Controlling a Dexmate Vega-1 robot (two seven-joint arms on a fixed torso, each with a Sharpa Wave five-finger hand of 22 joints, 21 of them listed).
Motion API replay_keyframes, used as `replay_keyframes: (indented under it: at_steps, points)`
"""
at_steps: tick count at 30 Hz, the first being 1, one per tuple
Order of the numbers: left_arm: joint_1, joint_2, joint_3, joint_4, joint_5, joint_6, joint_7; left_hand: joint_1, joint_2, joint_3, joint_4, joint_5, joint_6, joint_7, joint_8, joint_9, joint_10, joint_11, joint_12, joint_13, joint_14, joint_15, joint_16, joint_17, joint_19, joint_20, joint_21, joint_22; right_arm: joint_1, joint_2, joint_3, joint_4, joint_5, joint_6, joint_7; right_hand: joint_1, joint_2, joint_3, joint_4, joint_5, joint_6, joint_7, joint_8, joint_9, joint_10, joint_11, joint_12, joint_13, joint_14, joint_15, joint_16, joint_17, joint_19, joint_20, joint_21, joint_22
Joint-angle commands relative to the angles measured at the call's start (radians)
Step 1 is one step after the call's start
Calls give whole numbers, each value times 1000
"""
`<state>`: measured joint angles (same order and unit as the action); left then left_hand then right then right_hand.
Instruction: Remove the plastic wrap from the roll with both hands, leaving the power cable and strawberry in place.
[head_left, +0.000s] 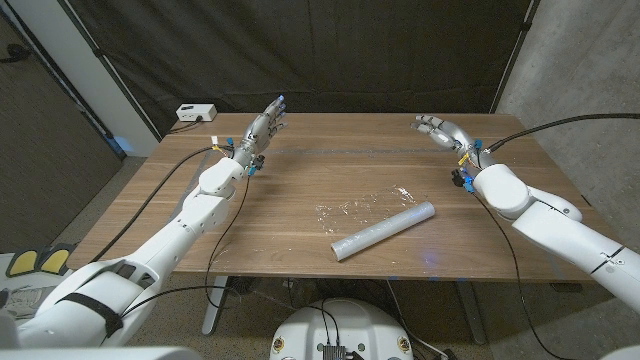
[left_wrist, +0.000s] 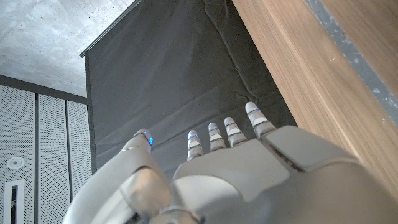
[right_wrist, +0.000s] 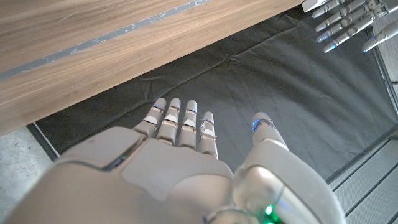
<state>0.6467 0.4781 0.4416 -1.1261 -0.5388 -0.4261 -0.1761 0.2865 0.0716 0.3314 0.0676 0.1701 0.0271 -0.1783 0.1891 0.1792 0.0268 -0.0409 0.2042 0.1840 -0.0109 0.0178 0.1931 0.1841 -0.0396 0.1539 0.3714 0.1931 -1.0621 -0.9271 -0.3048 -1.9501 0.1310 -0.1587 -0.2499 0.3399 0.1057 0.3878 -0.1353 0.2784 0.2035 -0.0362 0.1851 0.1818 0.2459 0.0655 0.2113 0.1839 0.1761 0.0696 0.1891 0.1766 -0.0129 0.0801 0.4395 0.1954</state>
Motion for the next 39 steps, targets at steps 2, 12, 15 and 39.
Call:
replay_keyframes:
  at_steps: [2, 12, 15, 39]
  points:
    - [-6, -6, 8, -7, 3, -12, -22, 1, -3, -3, 2, 7, 6, -8, 3, 2, 6, 1, 5, 2, 6, 1, 4, 2, 2, 7, -5, 4, -97, -149, 67, -149, -34, -87, 42, 17, 1, 6, -11, 0, 0, -1, 4, 3, -2, -2, 2, 2, 9, 1, 6, 2, 13, 2, 0, 1]
    - [-17, -20, 14, 5, -2, -32, -50, 0, -3, -4, 2, 7, 6, -8, 2, 3, 6, 0, 3, 2, 6, 3, 2, 2, 4, 7, -7, 4, -160, -241, 119, -226, -68, -162, 72, 36, 3, 14, -21, 2, -11, 1, 2, 4, -6, -7, 1, 2, 18, -9, 6, 1, 22, -16, 0, 1]
    - [-15, -23, 15, 7, -3, -36, -52, 0, -3, -4, 2, 7, 7, -9, 2, 3, 7, -2, 3, 2, 7, 1, 2, 2, 5, 6, -7, 4, -174, -264, 128, -248, -80, -188, 81, 39, 3, 15, -23, 2, -12, 3, 2, 4, -6, -9, 1, 2, 17, -12, 6, 1, 24, -18, 0, 0]
    - [26, -20, 19, -57, -2, -51, -48, 0, -2, -5, 2, 7, 10, -6, 2, 3, 12, -2, 2, 2, 9, 4, 1, 3, 8, 7, -11, 5, -265, -475, 215, -396, -140, -283, 238, 40, -32, 0, -25, -15, -38, -17, -2, 4, -24, -33, -5, 3, 16, -36, 1, 2, 30, -31, -7, -1]
